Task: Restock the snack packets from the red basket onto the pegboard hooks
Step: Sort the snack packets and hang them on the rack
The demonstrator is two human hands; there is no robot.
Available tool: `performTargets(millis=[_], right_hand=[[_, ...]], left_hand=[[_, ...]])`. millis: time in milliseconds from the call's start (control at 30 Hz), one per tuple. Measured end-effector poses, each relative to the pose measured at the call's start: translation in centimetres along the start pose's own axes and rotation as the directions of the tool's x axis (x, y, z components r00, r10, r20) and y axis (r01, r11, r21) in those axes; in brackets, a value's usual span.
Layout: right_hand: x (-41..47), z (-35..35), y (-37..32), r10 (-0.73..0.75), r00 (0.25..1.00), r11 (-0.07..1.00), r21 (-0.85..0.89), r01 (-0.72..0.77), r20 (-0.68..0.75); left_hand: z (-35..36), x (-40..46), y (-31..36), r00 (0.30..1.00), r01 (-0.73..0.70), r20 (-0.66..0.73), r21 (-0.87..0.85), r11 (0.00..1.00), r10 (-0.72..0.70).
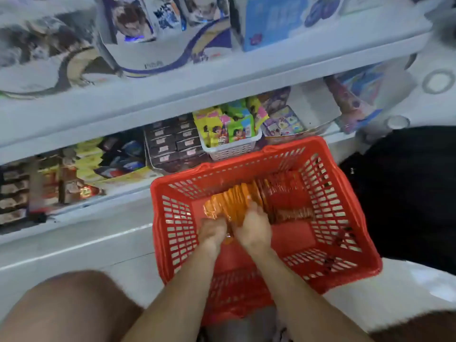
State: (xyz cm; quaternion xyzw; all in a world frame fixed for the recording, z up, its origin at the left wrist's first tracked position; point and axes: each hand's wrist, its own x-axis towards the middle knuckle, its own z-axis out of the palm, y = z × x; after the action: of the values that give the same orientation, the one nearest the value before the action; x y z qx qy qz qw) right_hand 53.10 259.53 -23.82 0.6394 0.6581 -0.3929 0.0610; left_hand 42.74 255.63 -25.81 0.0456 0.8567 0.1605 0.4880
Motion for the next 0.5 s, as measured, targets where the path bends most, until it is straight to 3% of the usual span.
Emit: performTargets(millis=[167,333,500], right_hand=[[3.1,3.3,0.3,-0.009,1.0,0.981,-0.196,0.007,-0.009],[3.9,4.7,0.5,-0.013,1.0,0.976,-0.219,0.008,-0.021],[3.5,4.5,1.3,-0.038,0.998,0.976,-0.215,0.027,-0.047]], left_hand=[[2.5,4.6,-0.8,0.995,0.026,-0.079,-0.337,0.941,-0.056],[3.1,6.4,-1.4,0.998,0.039,-0.036,-0.374,0.927,-0.057],[3.8,6.5,-1.5,0.998,-0.052,0.012,-0.478,0.877,0.066]])
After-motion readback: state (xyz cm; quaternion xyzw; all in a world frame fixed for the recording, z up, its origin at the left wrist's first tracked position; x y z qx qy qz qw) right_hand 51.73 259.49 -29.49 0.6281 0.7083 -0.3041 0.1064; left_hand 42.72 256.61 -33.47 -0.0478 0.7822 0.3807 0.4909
